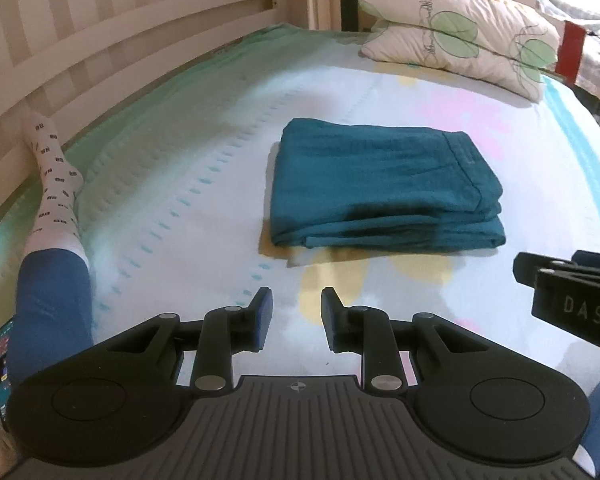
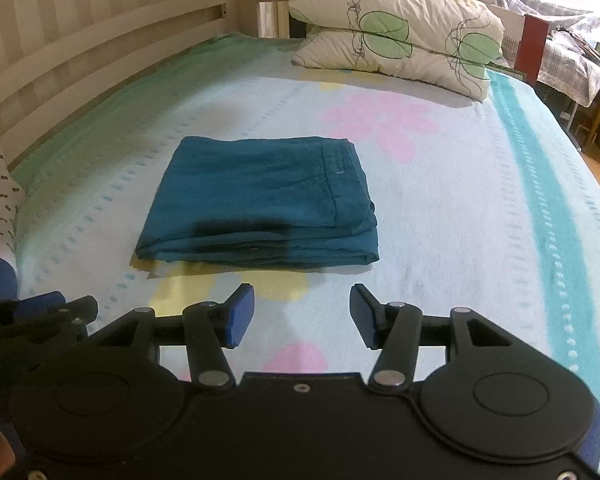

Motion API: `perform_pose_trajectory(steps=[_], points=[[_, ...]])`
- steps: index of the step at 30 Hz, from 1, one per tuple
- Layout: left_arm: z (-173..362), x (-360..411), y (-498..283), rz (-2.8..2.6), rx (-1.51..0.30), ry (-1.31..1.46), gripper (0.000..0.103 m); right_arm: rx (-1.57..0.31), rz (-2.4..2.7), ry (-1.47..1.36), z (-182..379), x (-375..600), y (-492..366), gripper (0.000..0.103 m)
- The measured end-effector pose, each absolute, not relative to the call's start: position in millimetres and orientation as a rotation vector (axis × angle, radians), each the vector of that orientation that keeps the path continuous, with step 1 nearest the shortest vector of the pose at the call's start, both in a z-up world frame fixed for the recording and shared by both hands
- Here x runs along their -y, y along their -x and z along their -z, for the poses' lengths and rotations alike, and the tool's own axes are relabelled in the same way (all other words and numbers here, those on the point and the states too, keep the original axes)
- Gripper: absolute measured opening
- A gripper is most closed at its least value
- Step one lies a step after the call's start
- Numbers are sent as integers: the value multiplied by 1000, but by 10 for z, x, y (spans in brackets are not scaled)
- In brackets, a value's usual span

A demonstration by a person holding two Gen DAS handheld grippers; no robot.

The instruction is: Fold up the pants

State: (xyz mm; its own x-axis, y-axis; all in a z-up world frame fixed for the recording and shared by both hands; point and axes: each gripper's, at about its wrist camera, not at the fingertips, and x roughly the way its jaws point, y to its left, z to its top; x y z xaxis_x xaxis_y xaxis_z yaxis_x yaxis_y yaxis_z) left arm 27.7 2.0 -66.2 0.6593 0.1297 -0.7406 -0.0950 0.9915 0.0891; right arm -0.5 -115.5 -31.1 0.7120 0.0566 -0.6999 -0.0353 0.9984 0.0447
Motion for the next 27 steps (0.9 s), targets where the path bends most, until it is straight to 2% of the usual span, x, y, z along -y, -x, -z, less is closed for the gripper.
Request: perform_pose_trajectory(steps=[12, 27], points=[[620, -47, -222, -108, -849, 27, 26, -762, -69, -61, 270, 1201, 98, 59], [666, 80, -233, -74, -861, -23, 26, -777, -48, -87, 302, 1247, 68, 59]])
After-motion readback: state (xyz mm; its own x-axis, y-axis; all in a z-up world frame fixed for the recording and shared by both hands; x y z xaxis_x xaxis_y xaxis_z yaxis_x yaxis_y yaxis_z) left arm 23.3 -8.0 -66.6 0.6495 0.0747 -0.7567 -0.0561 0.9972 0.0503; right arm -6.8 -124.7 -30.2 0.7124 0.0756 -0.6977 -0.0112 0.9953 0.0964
